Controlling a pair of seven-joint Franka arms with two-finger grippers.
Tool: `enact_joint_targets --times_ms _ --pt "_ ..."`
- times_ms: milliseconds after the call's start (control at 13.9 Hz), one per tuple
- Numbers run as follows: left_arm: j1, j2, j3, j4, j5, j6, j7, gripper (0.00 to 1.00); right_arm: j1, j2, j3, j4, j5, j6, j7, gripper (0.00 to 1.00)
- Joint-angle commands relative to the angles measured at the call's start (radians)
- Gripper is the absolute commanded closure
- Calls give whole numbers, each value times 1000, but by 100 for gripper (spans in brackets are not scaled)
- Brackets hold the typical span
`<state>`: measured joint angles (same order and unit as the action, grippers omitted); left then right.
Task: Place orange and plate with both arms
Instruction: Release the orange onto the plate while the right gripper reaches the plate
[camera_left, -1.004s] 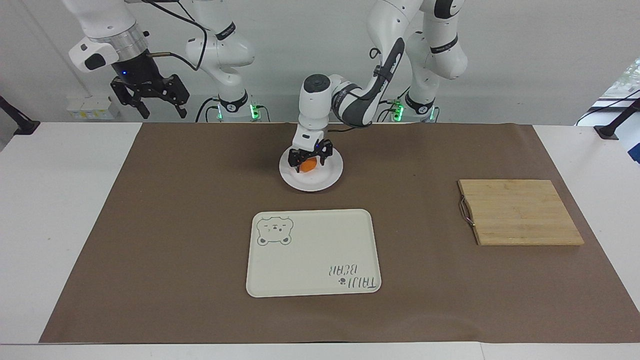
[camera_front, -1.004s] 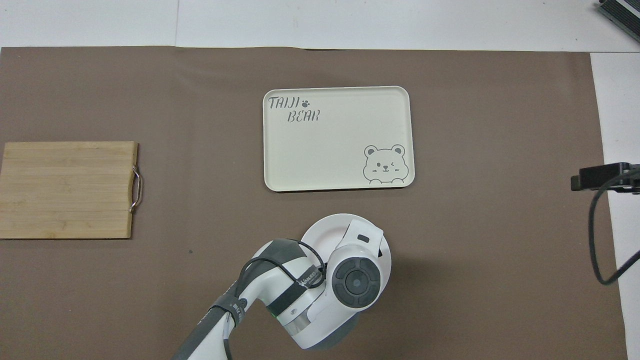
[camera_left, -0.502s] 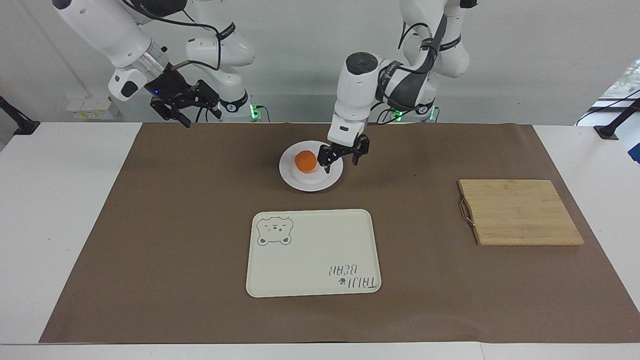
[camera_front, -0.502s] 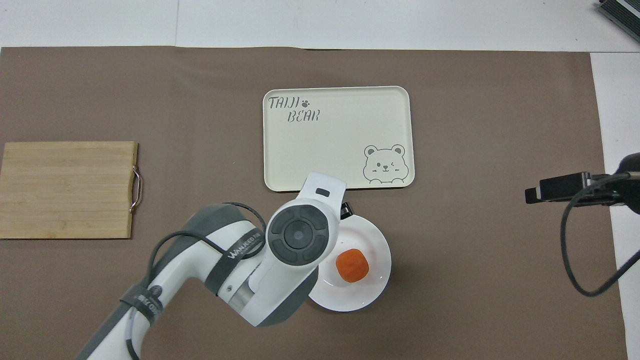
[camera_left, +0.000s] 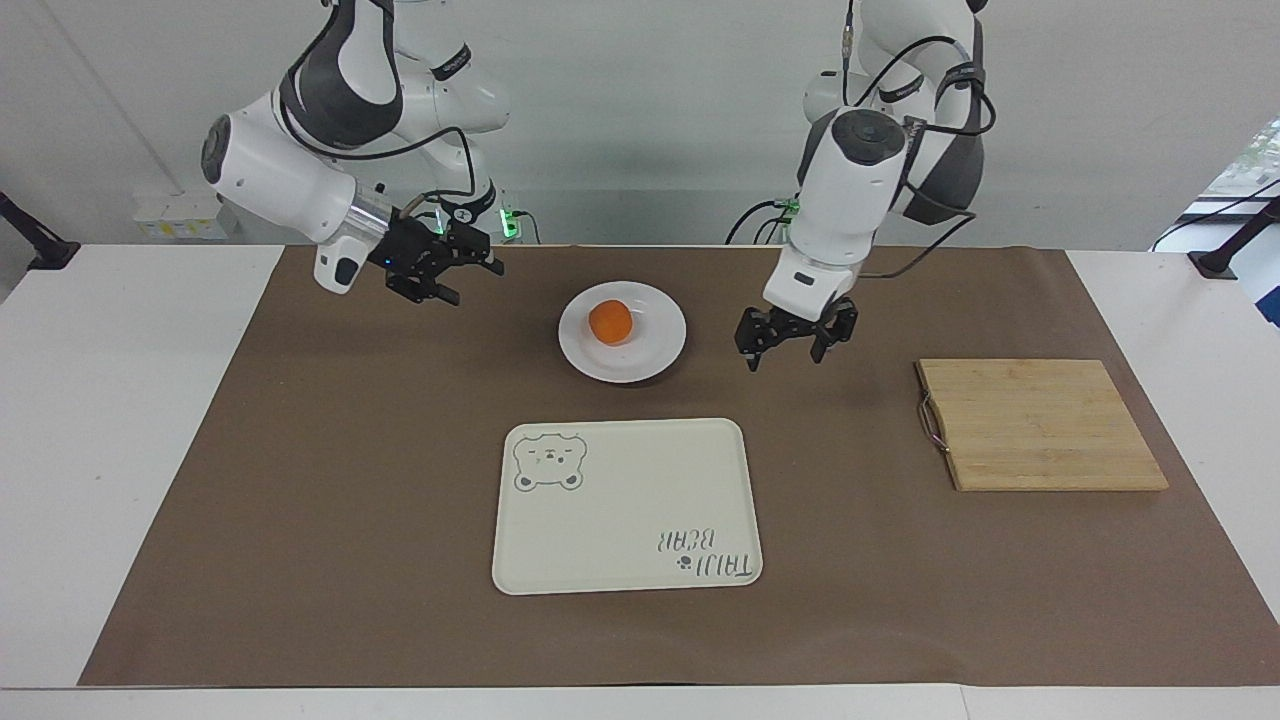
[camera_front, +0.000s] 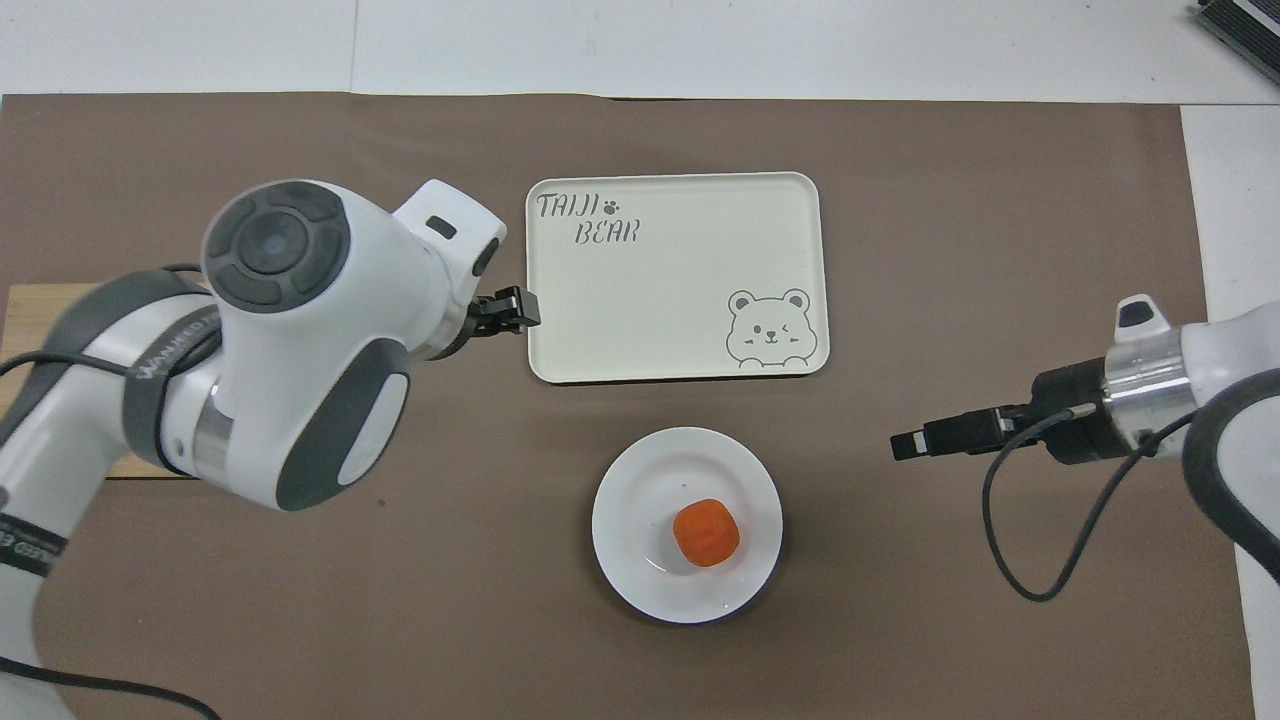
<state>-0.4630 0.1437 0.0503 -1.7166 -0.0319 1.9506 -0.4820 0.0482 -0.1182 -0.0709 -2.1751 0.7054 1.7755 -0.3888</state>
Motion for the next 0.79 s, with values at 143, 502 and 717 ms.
enact_joint_targets --times_ms 143,502,717 --pt "147 -38 -6 55 0 -87 265 0 44 46 11 -139 157 111 -112 0" --pt "280 -70 -4 54 0 -127 424 0 76 116 11 -236 305 191 -281 0" --pt "351 -87 -4 54 0 -149 512 0 76 121 11 -284 351 212 -323 0"
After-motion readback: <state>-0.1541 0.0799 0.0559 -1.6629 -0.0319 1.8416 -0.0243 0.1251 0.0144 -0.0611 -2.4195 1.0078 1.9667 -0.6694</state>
